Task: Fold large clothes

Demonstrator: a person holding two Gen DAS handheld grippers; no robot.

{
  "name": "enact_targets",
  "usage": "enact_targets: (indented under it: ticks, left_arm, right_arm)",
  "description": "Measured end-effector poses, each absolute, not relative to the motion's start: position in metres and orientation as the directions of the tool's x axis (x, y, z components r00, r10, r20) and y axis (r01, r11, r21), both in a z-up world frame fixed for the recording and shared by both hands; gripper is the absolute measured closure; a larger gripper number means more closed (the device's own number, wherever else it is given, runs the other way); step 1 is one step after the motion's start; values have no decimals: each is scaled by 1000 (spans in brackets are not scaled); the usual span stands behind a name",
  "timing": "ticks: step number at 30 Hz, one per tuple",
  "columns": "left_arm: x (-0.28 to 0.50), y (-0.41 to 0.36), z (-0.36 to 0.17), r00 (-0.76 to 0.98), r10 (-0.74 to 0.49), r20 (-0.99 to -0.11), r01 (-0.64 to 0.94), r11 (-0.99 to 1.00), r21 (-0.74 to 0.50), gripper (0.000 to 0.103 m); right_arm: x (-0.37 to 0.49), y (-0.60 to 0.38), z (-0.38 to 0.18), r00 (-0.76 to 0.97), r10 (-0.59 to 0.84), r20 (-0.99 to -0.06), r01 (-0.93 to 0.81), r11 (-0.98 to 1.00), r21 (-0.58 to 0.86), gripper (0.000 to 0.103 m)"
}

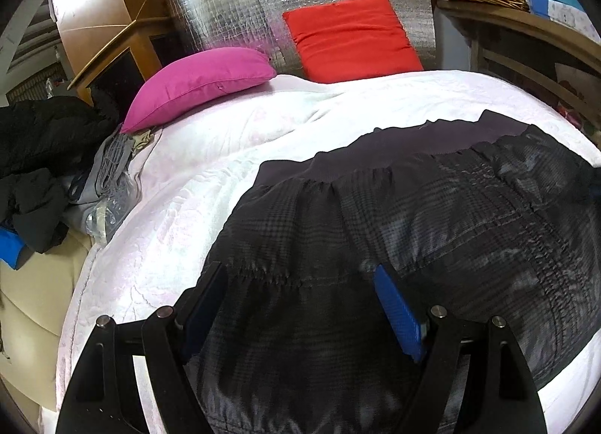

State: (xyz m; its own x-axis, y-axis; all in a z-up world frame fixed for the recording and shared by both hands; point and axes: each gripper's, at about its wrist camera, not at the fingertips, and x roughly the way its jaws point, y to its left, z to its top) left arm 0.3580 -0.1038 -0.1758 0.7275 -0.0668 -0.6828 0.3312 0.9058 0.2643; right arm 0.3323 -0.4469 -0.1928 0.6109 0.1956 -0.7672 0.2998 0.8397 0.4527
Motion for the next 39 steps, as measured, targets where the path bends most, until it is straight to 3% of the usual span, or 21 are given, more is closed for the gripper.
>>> enact_targets:
  ticks: [7, 12, 17, 21, 26, 32, 35, 37, 39]
  left_arm:
    - [372, -60, -166, 679, -115, -725, 321, 935, 151, 22]
    - [402, 13, -173, 501, -323, -803, 282, 938, -201, 15]
    - [422, 54, -195, 377, -443, -813, 180, 896, -405, 15]
    - [431, 53, -214, 322, -424, -846, 154, 906, -395, 15]
    - [437, 34, -233, 227, -502, -835, 186, 864, -468, 13]
    - [444, 24, -238, 215, -528, -821, 214, 846, -488, 6]
    - [443, 15, -235, 208, -587, -783, 275, 803, -529, 6]
    - [442, 3, -239, 106, -684, -721, 310, 712, -630, 6]
    - [440, -11, -244, 96, -635, -766, 335, 746, -576, 6]
  right_arm:
    - [296, -498, -185, 692, 197, -695, 340, 760, 554, 30]
    - [279, -533, -206, 688, 282, -668, 360, 666, 653, 30]
    - [271, -549, -224, 677, 338, -654, 358, 626, 693, 25]
    - [276, -553, -239, 648, 376, -662, 358, 616, 701, 25]
    - [296, -546, -257, 601, 454, -658, 317, 620, 718, 24]
    - [312, -539, -265, 612, 537, -581, 213, 595, 775, 10]
    - [322, -530, -265, 601, 581, -549, 167, 580, 797, 10]
    - [330, -519, -265, 588, 610, -531, 143, 568, 810, 10]
    - [338, -505, -263, 564, 627, -537, 112, 587, 802, 8]
